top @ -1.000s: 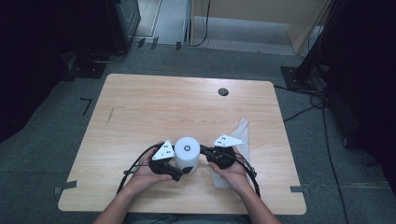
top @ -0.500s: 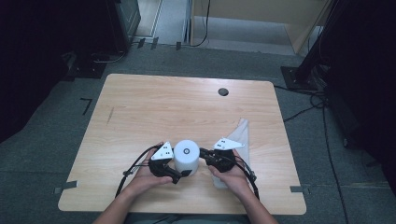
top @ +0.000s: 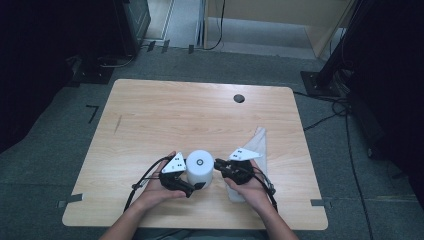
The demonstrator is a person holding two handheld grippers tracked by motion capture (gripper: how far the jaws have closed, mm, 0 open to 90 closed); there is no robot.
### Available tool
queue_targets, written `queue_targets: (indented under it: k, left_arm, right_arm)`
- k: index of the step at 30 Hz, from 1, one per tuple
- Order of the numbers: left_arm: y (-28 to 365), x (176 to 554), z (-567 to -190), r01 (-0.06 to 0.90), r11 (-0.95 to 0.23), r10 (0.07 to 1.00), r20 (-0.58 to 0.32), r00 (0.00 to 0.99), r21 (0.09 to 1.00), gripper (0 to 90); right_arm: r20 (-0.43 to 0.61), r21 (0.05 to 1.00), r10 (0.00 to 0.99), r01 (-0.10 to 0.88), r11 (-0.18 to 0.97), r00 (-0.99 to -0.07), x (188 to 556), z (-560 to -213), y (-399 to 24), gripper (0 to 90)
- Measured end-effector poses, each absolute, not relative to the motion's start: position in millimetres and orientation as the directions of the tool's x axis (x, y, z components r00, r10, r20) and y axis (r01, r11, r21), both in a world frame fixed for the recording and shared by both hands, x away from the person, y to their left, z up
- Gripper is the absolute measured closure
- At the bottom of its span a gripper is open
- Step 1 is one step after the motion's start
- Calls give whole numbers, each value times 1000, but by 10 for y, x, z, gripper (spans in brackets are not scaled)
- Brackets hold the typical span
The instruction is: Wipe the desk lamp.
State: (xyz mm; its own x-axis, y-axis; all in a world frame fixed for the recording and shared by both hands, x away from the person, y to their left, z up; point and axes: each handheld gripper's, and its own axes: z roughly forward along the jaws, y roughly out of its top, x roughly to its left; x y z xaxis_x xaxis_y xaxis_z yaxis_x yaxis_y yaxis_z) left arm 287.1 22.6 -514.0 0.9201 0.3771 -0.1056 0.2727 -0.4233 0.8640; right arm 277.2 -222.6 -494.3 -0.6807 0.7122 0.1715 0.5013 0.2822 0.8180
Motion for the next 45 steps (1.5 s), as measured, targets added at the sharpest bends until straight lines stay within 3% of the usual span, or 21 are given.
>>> queue_targets:
  k: [45]
  left_arm:
    - [271,2858,-5139,268,-396,382,-107,918,878,68]
  right_arm:
    - [222,809,655,512,290,-722,2656,-4916,-2157,900]
